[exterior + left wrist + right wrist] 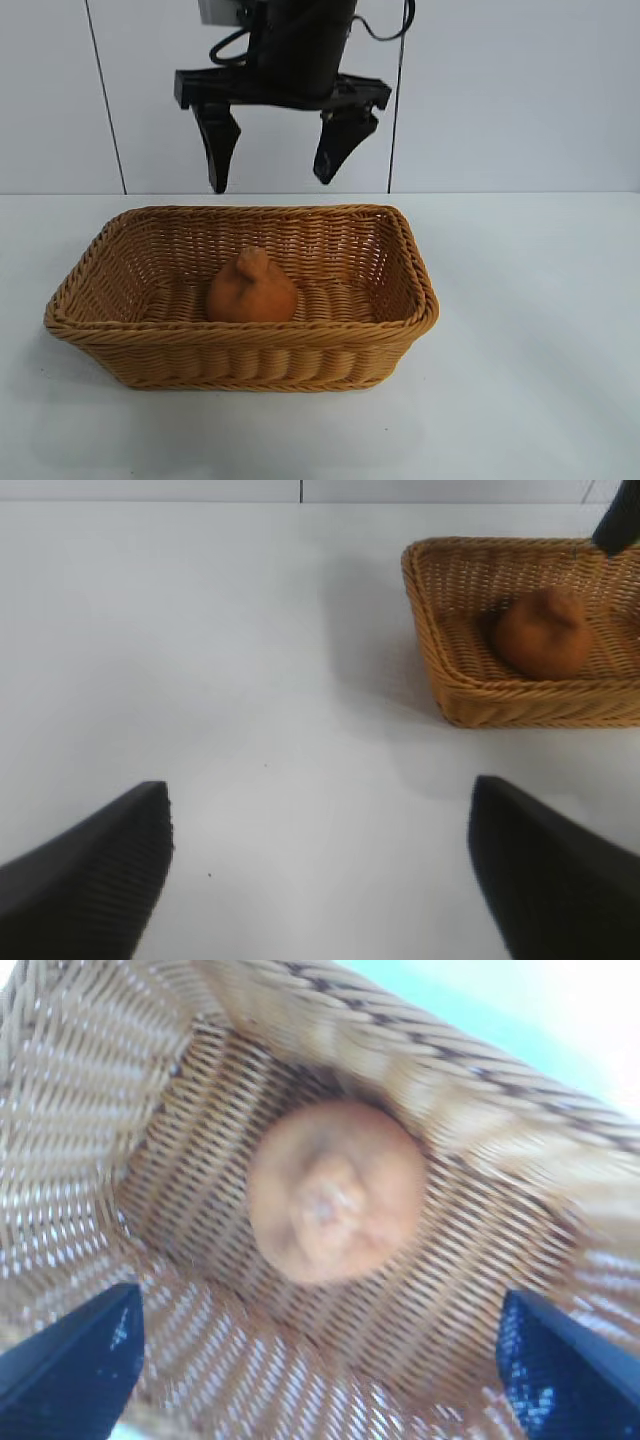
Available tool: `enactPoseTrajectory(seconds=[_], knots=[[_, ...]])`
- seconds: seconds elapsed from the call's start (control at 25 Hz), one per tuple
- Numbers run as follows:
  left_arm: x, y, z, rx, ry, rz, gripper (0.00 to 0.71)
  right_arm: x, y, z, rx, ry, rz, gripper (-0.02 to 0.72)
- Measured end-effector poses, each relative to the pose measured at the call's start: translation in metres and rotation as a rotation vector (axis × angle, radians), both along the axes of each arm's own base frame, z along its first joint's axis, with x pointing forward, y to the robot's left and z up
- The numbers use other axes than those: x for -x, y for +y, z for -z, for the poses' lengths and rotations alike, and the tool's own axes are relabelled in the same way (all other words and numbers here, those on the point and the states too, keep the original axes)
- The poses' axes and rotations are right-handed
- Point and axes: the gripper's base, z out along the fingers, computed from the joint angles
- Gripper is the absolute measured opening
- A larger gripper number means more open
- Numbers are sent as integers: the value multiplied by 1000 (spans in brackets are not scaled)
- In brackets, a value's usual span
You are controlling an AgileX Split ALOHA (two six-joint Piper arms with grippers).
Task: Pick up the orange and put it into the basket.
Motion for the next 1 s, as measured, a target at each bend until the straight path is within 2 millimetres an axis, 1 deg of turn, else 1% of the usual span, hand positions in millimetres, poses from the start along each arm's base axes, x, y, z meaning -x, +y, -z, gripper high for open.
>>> enactPoseTrajectory(seconds=[0.04, 0.16, 0.2, 0.28, 0.36, 0.4, 0.56, 0.64, 0.72, 0.88, 1.0], knots=[[0, 0, 0, 0, 0, 0, 581, -6, -9, 0, 13, -8, 17, 661], [0, 0, 0, 0, 0, 0, 581, -29, -49, 0, 48, -27, 97, 661], [0, 0, 0, 0, 0, 0, 581, -39, -70, 0, 57, -30, 140, 661], [0, 0, 0, -1, 0, -1, 581, -54, -105, 0, 67, -32, 215, 661], [0, 0, 0, -1, 0, -1, 581, -65, -142, 0, 73, -32, 294, 661], [0, 0, 0, -1, 0, -1, 581, -70, -160, 0, 76, -32, 333, 661], [0, 0, 0, -1, 0, -1, 581, -79, -217, 0, 76, -26, 455, 661], [0, 0, 0, -1, 0, -1, 581, -80, -235, 0, 66, -21, 494, 661], [0, 0, 0, -1, 0, -1, 581, -80, -246, 4, 61, -3, 512, 661], [0, 0, 0, -1, 0, -1, 581, -74, -248, 21, 74, 62, 489, 661], [0, 0, 0, -1, 0, -1, 581, -60, -246, 33, 88, 130, 469, 661]])
